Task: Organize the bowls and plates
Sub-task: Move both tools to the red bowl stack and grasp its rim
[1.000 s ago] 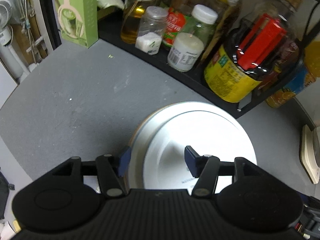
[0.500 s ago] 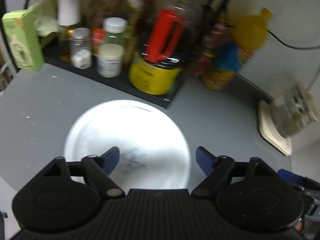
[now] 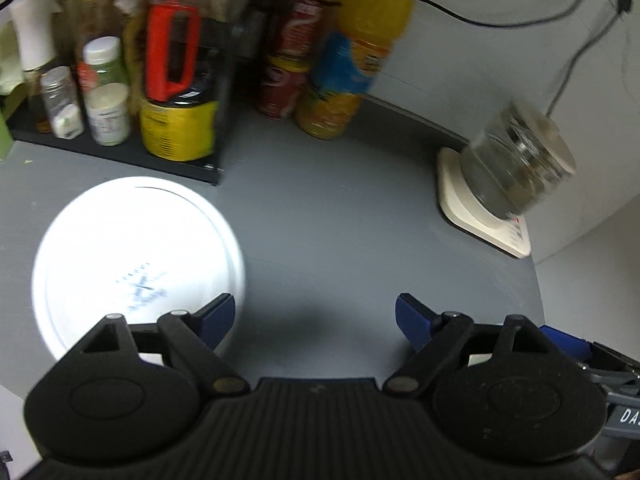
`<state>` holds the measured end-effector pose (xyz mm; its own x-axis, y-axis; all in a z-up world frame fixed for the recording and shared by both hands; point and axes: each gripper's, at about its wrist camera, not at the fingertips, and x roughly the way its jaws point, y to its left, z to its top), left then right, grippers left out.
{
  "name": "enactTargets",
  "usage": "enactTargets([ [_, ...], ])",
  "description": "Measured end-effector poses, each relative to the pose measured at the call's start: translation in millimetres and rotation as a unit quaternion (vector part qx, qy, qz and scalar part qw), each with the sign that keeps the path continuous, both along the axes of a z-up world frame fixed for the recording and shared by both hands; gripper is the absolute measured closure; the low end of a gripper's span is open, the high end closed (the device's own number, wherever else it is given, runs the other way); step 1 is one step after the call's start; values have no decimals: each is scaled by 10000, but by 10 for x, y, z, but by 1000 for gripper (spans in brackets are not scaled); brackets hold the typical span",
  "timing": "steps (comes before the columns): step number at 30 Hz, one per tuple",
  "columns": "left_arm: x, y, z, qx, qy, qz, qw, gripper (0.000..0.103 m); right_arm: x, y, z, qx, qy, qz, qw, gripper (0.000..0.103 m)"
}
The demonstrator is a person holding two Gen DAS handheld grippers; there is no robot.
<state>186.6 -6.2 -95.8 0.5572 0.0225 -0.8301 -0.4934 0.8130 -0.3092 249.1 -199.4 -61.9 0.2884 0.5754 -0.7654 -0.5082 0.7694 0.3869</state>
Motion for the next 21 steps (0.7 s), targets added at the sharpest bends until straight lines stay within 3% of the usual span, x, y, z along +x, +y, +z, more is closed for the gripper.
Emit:
enactTargets([
  [12,378,-663,-146,-245,155,-728,9969,17,57,-726,-139,-344,131,-789,9962,0],
  [21,620,-910,-447,-300,605,-1199,9905,17,115,-1105,-426,-536,492,-1349,9882,0],
])
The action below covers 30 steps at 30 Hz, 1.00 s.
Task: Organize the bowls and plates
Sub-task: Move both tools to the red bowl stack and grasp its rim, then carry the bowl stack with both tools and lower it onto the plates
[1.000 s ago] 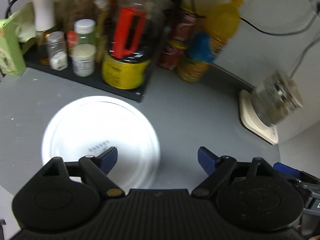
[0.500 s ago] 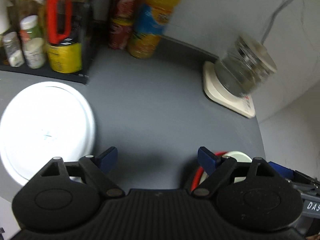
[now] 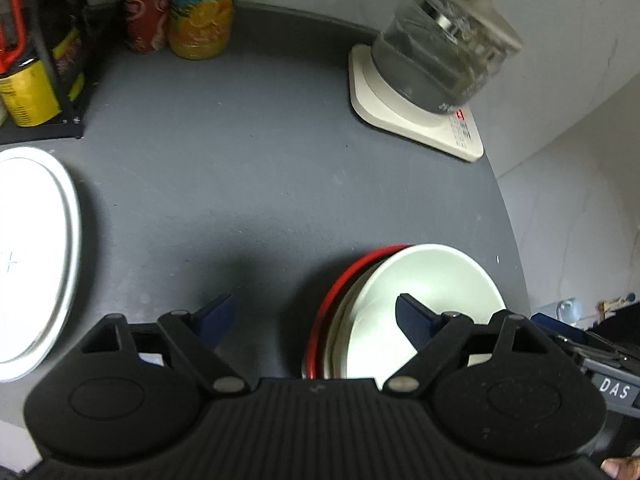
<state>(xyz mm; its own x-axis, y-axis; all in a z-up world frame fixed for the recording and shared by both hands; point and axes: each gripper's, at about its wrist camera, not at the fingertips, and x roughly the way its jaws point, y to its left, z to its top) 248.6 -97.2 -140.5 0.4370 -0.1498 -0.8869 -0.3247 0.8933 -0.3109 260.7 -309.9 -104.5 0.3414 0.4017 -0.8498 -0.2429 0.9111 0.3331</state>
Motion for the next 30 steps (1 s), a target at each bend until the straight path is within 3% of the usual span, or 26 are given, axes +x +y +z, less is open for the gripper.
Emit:
enactTargets([
  [6,113,-28,-133,102,201,-192,9996,20,10,-162,-258,49,337,-339,9988,5],
  [12,201,-34,-284,1,351,-477,9982,23,16,-207,-457,9,655,-518,9965,19],
  [16,245,-47,-429,-131,614,-594,9963,33,-29,-210,-571,-46,948,-624,9935,31],
  [22,282,-75,-577,-321,912,-749,9925,39,-85,-191,-637,104,1261,-794,9888,38],
  [25,295,-105,-596,-206,892,-868,9920,40,-79,-186,-698,27,1344,-814,9876,44],
  [30,318,-112,-628,-465,837,-936,9910,56,-92,-199,-800,243,1516,-873,9843,60],
])
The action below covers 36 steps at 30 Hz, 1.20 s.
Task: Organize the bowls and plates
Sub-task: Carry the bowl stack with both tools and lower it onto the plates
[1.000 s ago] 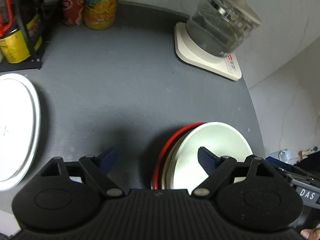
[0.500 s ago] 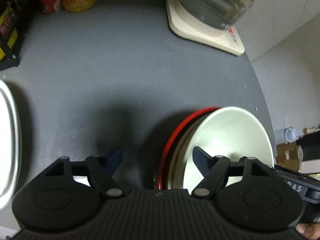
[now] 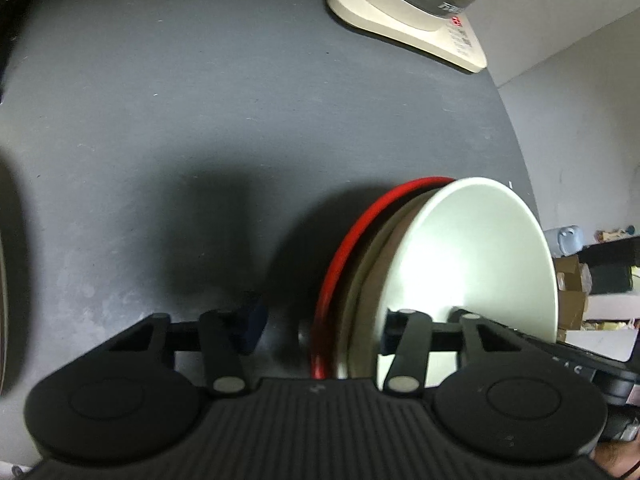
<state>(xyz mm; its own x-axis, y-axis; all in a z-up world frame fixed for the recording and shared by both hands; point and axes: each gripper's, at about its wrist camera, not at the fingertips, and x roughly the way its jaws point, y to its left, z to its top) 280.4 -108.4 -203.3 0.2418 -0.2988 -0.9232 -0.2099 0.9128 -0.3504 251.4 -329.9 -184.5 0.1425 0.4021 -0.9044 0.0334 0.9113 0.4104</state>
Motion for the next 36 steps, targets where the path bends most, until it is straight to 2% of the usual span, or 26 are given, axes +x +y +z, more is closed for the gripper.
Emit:
enactTargets([
  [2,3,-4,6,-90,-22,-43,9999,68,-5,18,13,73,-36,82,9999,68],
  [3,11,-13,0,-172,-10,-45,9998,69,-4,35,22,20,-41,96,9999,68],
  [7,26,-36,10,-61,-26,-64,10000,69,31,-2,20,130,48,-56,9999,71],
  [15,-31,133,124,63,-275,67,9996,69,97,167,108,242,-127,122,9996,72],
  [25,-287,603,246,-80,-406,773,9961,69,223,564,238,513,-230,481,9973,72],
  [36,-612,1124,478,44,-610,1492,9869,69,335,1224,484,659,-429,1262,9889,72],
])
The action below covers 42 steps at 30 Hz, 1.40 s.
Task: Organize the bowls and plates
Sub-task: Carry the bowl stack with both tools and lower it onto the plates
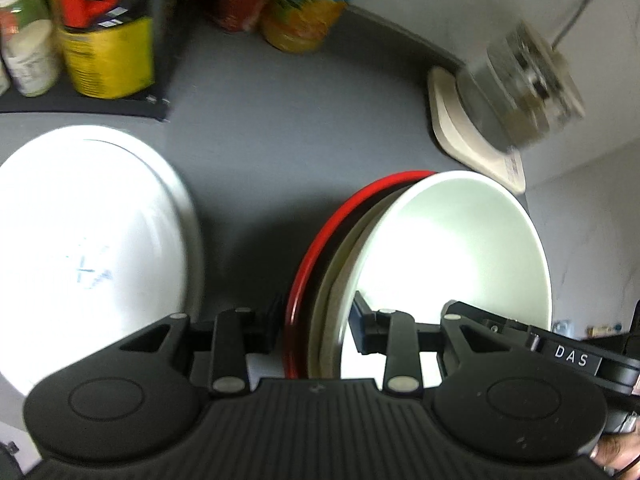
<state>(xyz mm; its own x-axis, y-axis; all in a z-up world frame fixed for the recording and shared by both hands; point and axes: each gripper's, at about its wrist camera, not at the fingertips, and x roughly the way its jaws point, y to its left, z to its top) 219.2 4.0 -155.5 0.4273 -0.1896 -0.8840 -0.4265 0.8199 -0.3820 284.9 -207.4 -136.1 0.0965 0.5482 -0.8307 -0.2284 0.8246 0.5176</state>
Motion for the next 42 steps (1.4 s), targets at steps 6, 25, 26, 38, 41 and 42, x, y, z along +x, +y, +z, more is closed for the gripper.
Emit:
enactTargets([
  [6,-205,284,187,93,-239,345,9991,69,30,309,186,156,-186,295,9993,72],
  [25,-860,1205,277,87,-305,1490,9883,69,-86,1434,330,329,-263,1261,9911,71],
  [26,-884,1246,270,78,-302,1543,9875,69,-97,1488,329,330,-257,1298,9907,71],
  [38,-1015,1672,29,-95,-84,1864,9824,69,-113,2037,142,161,-28,1574,9874,71],
  [41,-1049,1739,-46,-160,6,1909,9815,68,-143,2132,86,93,23,1656,9861,71],
  [42,-1052,1747,-58,-117,38,1887,9820,68,-152,2158,68,71,52,1682,9857,71],
])
